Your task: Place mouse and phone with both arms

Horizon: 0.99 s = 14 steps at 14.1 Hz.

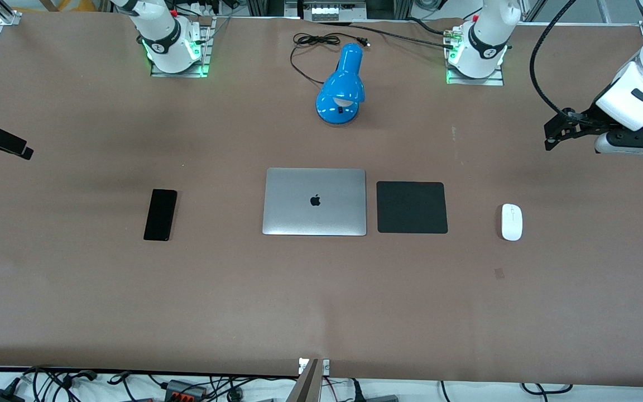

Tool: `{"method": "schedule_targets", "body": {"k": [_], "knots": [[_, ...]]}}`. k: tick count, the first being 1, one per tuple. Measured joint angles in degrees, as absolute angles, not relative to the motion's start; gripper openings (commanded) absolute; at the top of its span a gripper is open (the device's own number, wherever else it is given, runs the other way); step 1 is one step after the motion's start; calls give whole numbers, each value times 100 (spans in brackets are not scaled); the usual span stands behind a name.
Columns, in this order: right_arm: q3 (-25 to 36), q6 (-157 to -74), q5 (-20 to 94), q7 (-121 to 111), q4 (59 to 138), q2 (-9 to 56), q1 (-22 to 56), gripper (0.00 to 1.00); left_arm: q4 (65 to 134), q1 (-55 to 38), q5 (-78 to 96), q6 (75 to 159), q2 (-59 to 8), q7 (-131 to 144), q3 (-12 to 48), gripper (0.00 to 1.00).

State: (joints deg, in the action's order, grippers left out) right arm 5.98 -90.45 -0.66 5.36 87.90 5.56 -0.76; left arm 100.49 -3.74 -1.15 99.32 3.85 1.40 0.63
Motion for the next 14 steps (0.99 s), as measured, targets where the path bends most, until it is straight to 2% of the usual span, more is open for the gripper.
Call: {"method": "schedule_targets", "body": {"k": [8,11,14], "knots": [[598,-9045,-66,475,8790,558,-77,100,10050,-406,-116,9901,372,140,74,100],[593,-9042,-66,465,8807,735,-73,100,10051,-426,-116,9420,313,138,76,100],[531,-9119,-35,450,8834,1174,7,100,10045,-426,-116,8963,210,138,71,100]]}}
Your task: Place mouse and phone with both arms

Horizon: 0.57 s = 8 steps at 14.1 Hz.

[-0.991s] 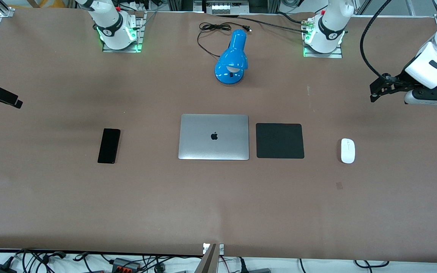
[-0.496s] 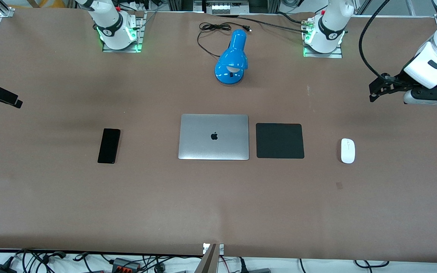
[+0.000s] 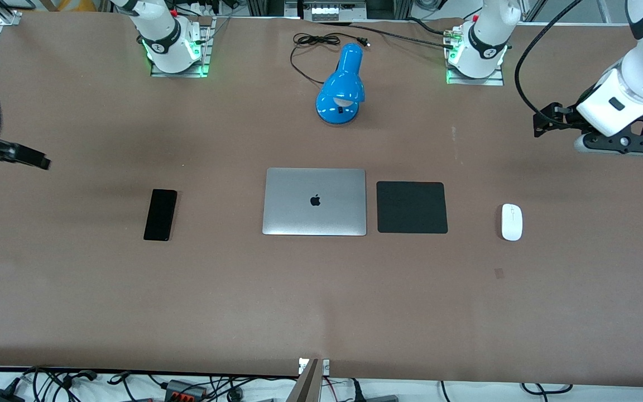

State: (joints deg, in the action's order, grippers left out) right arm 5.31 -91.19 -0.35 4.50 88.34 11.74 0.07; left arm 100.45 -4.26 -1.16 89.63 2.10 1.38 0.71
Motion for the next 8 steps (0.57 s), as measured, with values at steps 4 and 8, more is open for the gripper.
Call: {"method": "schedule_targets", "body": {"k": [4,8], "knots": [[496,-10315,143,851,9068,2319,622,100,9866,-388,-126,8750,-346,-155,21,100],[498,-11860,144,1169,9734,3204,811,100,9814,6,-144,9412,-1128,-1031,-18,100]]}}
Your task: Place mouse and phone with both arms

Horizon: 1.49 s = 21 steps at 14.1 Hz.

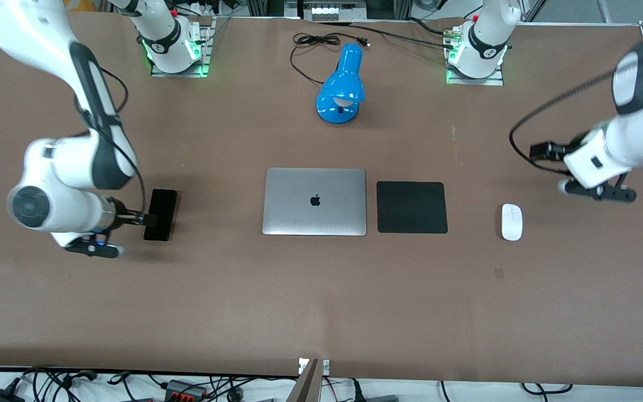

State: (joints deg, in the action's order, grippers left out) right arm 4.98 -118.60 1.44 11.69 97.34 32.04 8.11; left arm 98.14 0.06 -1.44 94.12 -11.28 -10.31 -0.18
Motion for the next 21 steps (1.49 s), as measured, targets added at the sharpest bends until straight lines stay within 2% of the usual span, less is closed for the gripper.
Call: {"method": "schedule_targets", "body": {"k": [2,4,8,14,15,17,18,19,21], "knots": [[497,-12862,144,1213,10436,3235,865,100,9933,159,-144,10211,-1546,-1434,-24,100],[498,-13279,144,1305,10852,3234,895,100,10341,212,-145,11360,-1872,-1515,-27,100],[498,-13320,144,1342,10951,3178,938,100,11478,279,-145,13619,-2293,-1550,-27,100],[500,-13490,144,1343,11184,3177,964,100,11953,351,-145,15118,-2873,-1594,-27,100],[502,-13557,144,1343,11228,3177,964,100,11967,351,-145,15197,-2943,-1597,-26,91],[505,-13672,144,1344,11301,3177,964,100,11984,351,-145,15245,-2993,-1604,-26,60],[505,-13702,144,1344,11325,3178,964,100,11990,351,-145,15246,-2991,-1606,-26,48],[505,-13731,144,1344,11342,3178,964,81,12003,351,-145,15245,-2991,-1607,-25,39],[508,-13770,143,1343,11353,3178,964,36,12016,351,-145,15246,-2988,-1608,-26,33]]}}
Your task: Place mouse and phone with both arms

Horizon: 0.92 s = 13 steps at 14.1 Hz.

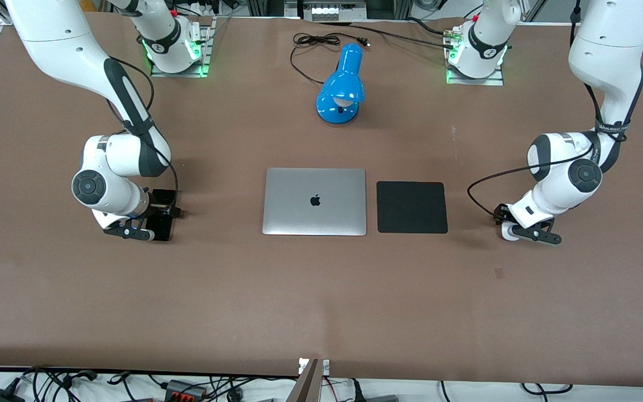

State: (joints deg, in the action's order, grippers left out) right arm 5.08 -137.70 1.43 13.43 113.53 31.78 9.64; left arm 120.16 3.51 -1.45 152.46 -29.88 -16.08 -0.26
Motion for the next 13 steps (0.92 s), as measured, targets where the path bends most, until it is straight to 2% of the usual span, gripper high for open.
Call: {"method": "schedule_targets", "body": {"k": [3,4,6,9,11,13], "knots": [[508,-13791,143,1344,11354,3159,974,27,11992,348,-145,15272,-2835,-1609,3,33],[507,-13806,143,1344,11355,3161,984,26,11951,336,-145,15190,-2688,-1609,36,33],[493,-13874,143,1344,11325,3158,1123,24,11611,302,-145,14349,-2343,-1585,206,33],[452,-13909,145,1780,10980,3154,1871,20,10677,182,-143,12558,-2081,-658,733,33],[440,-13902,146,2251,10706,3214,2506,20,10479,-143,-145,12211,-2112,508,978,32],[440,-13902,146,2382,10547,3381,2893,20,10485,-602,-145,12383,-2365,1453,1020,32]]}}
